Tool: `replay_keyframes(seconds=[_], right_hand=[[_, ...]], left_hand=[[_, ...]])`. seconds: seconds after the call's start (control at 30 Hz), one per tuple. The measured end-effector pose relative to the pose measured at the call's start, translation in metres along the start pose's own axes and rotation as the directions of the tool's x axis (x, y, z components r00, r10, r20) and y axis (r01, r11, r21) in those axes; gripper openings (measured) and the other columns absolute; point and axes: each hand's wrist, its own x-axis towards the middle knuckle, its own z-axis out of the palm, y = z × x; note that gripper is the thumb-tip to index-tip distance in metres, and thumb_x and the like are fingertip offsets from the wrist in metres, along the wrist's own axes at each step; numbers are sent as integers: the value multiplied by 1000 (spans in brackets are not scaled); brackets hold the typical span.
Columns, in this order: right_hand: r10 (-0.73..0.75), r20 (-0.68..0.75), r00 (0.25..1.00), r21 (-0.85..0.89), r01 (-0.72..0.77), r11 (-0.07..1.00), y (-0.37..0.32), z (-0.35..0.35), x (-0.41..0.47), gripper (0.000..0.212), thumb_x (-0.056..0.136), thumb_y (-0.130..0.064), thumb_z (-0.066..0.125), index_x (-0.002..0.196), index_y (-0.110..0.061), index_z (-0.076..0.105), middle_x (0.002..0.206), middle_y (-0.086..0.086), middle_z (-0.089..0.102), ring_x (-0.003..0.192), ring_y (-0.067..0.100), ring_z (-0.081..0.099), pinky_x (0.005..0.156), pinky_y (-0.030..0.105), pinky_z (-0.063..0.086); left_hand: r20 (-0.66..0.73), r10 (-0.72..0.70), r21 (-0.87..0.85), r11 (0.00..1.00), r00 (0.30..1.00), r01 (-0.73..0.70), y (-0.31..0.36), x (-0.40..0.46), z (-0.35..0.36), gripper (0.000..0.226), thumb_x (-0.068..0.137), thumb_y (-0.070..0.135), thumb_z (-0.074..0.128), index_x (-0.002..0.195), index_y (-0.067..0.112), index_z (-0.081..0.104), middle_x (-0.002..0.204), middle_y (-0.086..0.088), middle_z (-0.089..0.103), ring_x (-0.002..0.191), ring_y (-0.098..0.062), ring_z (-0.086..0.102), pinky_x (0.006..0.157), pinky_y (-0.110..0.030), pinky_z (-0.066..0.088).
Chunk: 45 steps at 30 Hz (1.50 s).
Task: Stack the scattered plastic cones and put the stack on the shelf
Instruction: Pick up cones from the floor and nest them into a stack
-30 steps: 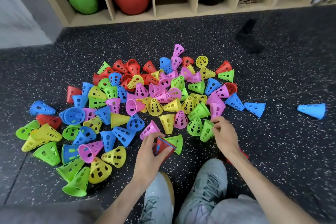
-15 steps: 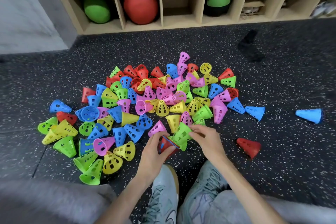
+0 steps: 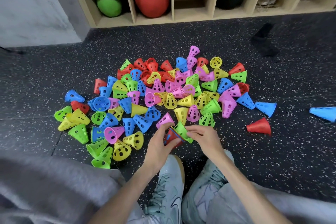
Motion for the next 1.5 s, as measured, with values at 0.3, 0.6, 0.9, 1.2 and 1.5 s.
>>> replay_keyframes(seconds=[0.3,0.6,0.9,1.2,1.5], right_hand=[[0,74,997,-16,1,1000,9,12,0,25,92,-6,69,112,-19,78,105,-12,76,97,-4,70,85,11,50],[-1,86,996,-9,2,1000,3,17,-1,42,87,-5,73,106,-42,71,93,-18,74,93,-11,65,80,6,45],[22,-128,991,23,-19,1000,16,1,10,34,91,-7,69,120,-26,71,103,-16,72,96,-10,64,84,11,48],[81,-333,939,91,-53,994,33,3,16,36,92,-8,69,125,-23,71,99,-29,63,100,-10,59,92,29,48],[160,-386,909,146,-111,983,49,2,19,36,92,-11,70,127,-22,70,106,-10,72,104,9,66,96,34,50]], left_hand=[[-14,-11,-24,1000,1000,11,-3,-1,0,47,93,29,75,135,40,57,118,14,69,106,-3,66,95,-33,56],[-19,-46,-80,996,999,44,2,4,0,48,95,23,74,136,40,57,116,21,68,106,12,62,88,-12,51],[100,-50,195,980,994,30,-6,55,-16,43,102,36,63,143,28,54,130,7,67,116,-5,61,91,-9,46],[229,-71,434,900,971,-37,-37,95,-16,65,97,20,69,154,28,39,152,-5,49,141,-22,43,118,-44,37],[250,-121,486,874,961,-16,-54,112,5,71,92,22,76,152,27,38,128,-2,44,106,-14,56,97,-22,45]])
